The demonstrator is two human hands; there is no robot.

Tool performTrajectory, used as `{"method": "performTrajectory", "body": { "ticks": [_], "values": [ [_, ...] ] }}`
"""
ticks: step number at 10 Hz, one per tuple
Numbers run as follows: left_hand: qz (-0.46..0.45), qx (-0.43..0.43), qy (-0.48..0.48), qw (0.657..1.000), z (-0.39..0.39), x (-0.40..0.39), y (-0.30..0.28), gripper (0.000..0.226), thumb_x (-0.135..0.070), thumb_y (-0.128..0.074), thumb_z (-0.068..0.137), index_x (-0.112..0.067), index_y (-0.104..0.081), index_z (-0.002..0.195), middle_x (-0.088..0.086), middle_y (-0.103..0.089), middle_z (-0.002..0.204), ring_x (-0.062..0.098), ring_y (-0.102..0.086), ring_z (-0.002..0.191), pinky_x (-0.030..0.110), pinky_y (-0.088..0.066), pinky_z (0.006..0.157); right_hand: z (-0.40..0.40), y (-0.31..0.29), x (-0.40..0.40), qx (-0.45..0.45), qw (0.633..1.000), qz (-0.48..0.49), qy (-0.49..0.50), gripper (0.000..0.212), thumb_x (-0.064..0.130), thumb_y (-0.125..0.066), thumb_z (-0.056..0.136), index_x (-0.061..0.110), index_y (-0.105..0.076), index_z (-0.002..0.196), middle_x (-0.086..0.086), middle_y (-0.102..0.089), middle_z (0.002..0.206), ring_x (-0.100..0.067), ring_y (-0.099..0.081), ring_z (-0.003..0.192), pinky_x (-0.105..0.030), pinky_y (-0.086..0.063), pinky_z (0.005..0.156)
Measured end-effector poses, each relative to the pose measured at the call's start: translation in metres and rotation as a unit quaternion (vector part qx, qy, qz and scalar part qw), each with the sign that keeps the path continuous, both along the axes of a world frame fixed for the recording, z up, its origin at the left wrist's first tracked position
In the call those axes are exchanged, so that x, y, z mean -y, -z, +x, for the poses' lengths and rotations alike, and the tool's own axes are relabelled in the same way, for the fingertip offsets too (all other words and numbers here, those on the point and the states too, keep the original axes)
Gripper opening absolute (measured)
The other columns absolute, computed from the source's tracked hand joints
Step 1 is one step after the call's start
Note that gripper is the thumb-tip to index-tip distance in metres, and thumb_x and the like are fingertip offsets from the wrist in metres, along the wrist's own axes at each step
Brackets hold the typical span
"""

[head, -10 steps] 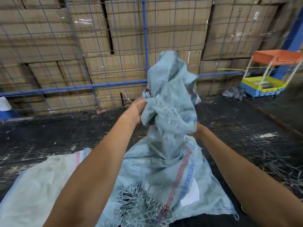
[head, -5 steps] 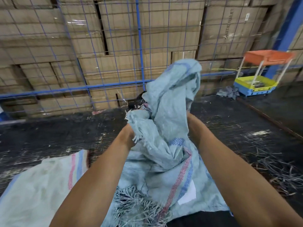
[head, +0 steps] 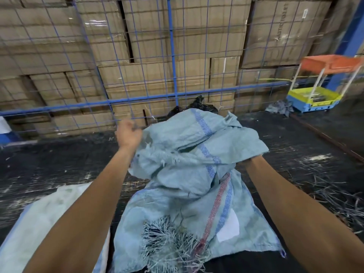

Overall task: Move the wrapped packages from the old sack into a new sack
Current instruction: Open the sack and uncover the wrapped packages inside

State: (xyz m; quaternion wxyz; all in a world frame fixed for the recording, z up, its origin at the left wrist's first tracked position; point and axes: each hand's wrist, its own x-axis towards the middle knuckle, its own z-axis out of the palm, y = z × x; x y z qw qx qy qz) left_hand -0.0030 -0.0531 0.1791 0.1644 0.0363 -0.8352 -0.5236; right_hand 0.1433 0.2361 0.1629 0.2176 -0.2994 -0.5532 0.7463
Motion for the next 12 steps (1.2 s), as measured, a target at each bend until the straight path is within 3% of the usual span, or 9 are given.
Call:
{"method": "performTrajectory", "body": {
  "ticks": [1,2,4,6,7,8,9,11,12],
  "values": [
    [-0.135,-0.171,0.344,0.913,0.032,-0.047,-0.039,0.032,-0.014,-0.074,0.085,-0.02,-0.061,0.113,0.001,-0.062,0.115,0.012,-0.059,0.106,0.042,-0.049,0.097,-0.012,-0.017,0.055,0.124,0.924,0.249,0.262,0.018,0.009,-0.046,0.085,0.014,-0.057,0.073,-0.003,-0.047,0.063,-0.029,-0.048,0.069,-0.036,-0.045,0.08],
    [-0.386,-0.008,0.414,0.825,0.047,-0.087,-0.012,0.112,-0.054,-0.081,0.069,-0.038,-0.013,0.156,0.004,-0.027,0.161,0.02,-0.027,0.144,0.058,-0.014,0.116,-0.001,-0.031,0.052,0.177,0.96,0.205,0.064,0.03,0.012,-0.045,0.091,0.015,-0.055,0.063,-0.001,-0.046,0.064,-0.028,-0.056,0.075,-0.036,-0.046,0.069],
    [0.074,0.26,0.203,0.941,0.031,-0.083,0.027,0.016,0.006,-0.05,0.088,0.0,-0.065,0.094,0.014,-0.066,0.079,0.029,-0.067,0.069,0.032,-0.054,0.056,0.009,0.038,-0.039,0.173,0.982,0.058,-0.053,0.03,0.008,-0.03,0.106,0.013,-0.059,0.101,-0.005,-0.061,0.1,-0.014,-0.065,0.086,-0.024,-0.054,0.077],
    [0.233,0.331,0.106,0.908,0.011,-0.099,0.045,0.029,0.006,-0.043,0.088,0.002,-0.059,0.111,0.018,-0.06,0.077,0.031,-0.06,0.061,0.039,-0.054,0.049,0.017,0.026,-0.095,0.101,0.993,-0.057,0.029,0.027,0.0,-0.029,0.105,0.004,-0.055,0.111,-0.002,-0.056,0.102,-0.003,-0.065,0.079,-0.004,-0.049,0.061],
    [0.249,0.334,0.079,0.905,-0.013,-0.099,0.06,0.024,0.003,-0.043,0.092,-0.002,-0.06,0.108,0.018,-0.063,0.085,0.032,-0.062,0.068,0.041,-0.051,0.046,0.015,0.015,-0.122,0.08,0.984,-0.141,0.074,0.036,0.011,-0.032,0.107,0.007,-0.043,0.142,-0.013,-0.05,0.142,-0.023,-0.051,0.128,-0.024,-0.046,0.1],
    [0.28,0.332,0.023,0.901,-0.071,-0.086,0.099,0.039,-0.004,-0.05,0.088,-0.004,-0.064,0.124,0.021,-0.07,0.108,0.036,-0.071,0.089,0.046,-0.056,0.049,0.021,0.021,-0.136,-0.147,0.958,-0.237,0.069,0.039,0.012,-0.041,0.1,0.013,-0.054,0.137,-0.004,-0.066,0.115,-0.025,-0.06,0.113,-0.033,-0.054,0.083],
    [0.24,0.35,0.065,0.903,-0.075,-0.099,0.097,0.047,-0.003,-0.049,0.081,-0.004,-0.063,0.125,0.023,-0.07,0.109,0.038,-0.071,0.084,0.048,-0.057,0.051,0.015,0.009,-0.12,-0.025,0.995,0.038,-0.09,0.05,0.052,-0.049,0.094,0.018,-0.066,0.125,0.0,-0.067,0.123,-0.026,-0.055,0.126,-0.042,-0.042,0.105],
    [0.201,0.377,0.314,0.848,0.04,-0.152,0.002,0.028,-0.002,-0.036,0.09,0.002,-0.061,0.102,0.019,-0.065,0.072,0.029,-0.068,0.056,0.036,-0.059,0.05,-0.023,0.026,-0.022,0.242,0.75,0.458,-0.411,0.133,0.077,-0.077,0.053,0.029,-0.009,0.156,0.001,-0.037,0.155,-0.026,-0.037,0.141,-0.052,-0.023,0.118],
    [0.197,0.376,0.339,0.839,0.044,-0.128,-0.02,0.026,-0.003,-0.039,0.093,-0.003,-0.062,0.083,0.013,-0.065,0.065,0.023,-0.066,0.052,0.025,-0.056,0.05,-0.033,0.06,-0.024,0.269,0.762,0.508,-0.297,0.052,0.037,-0.077,0.075,0.015,-0.061,0.119,-0.007,-0.065,0.102,-0.027,-0.064,0.102,-0.033,-0.048,0.089]
  ]
}}
